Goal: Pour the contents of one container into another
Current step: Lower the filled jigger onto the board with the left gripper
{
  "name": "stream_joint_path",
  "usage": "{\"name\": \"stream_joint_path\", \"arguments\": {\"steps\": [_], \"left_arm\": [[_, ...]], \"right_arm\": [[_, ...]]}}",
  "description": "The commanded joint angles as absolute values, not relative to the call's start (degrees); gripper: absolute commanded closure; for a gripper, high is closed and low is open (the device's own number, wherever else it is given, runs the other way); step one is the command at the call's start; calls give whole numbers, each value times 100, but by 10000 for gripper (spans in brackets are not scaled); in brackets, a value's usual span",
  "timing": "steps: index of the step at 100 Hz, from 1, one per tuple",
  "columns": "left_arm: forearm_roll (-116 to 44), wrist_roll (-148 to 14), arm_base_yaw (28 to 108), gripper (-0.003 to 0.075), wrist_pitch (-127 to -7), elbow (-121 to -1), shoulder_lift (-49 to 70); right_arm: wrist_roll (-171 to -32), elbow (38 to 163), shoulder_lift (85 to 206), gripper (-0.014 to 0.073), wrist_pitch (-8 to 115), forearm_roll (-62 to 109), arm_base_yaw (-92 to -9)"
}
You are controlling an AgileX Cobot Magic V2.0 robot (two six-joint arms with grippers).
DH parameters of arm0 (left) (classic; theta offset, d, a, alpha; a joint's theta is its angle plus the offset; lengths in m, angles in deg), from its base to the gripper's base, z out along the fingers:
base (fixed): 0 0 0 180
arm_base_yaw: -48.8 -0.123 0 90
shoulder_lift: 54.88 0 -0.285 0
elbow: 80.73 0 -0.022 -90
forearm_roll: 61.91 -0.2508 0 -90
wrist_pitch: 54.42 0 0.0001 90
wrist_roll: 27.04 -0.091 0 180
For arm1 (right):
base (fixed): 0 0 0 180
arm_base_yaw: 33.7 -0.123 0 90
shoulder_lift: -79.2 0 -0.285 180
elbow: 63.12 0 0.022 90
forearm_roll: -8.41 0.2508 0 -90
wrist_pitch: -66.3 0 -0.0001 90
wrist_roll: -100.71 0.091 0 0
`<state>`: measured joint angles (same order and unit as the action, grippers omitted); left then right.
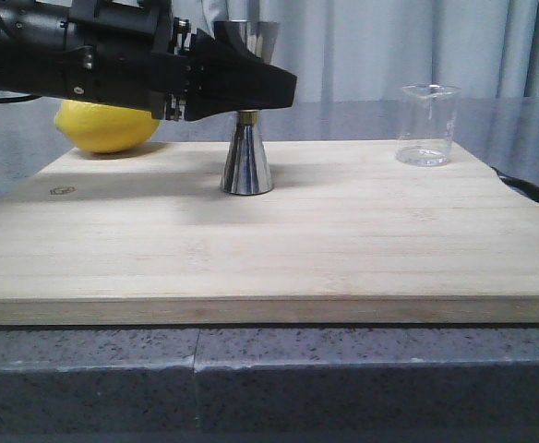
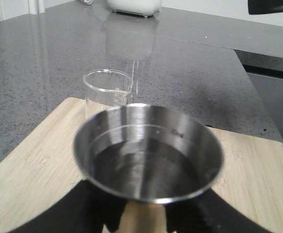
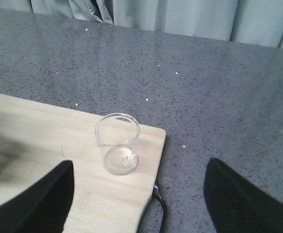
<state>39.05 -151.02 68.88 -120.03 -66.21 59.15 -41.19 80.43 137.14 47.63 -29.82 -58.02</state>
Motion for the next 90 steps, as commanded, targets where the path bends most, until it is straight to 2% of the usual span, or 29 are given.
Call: {"name": "stream_joint_path", "arguments": {"steps": [1,23,30,47,56,66,90], "left_arm": [[4372,-15078,6941,460,-12346,-6803,5673],[4277,-15078,6941,434,-12368,-6803,5673],[4265,-15078,6941,379,-12368,-6803,5673],[4242,-15078,6941,189,-12368,-6803,5673],[4142,-15078,6931,125,-12368,-6803,5673],[3853,-14861,6931,109,-12238,-6826,5585],[2758,-13906,6931,109,-11095,-6826,4967]], "right_arm": [[-4129,8188,13627,92,5130,-3140,-5812],[-4129,8188,13627,92,5130,-3140,-5812],[-4129,8188,13627,92,5130,-3140,-5812],[-4129,8188,13627,92,5130,-3140,-5812],[-4129,8188,13627,92,5130,-3140,-5812],[-4129,8188,13627,92,5130,-3140,-5812],[-4129,8188,13627,92,5130,-3140,-5812]]}}
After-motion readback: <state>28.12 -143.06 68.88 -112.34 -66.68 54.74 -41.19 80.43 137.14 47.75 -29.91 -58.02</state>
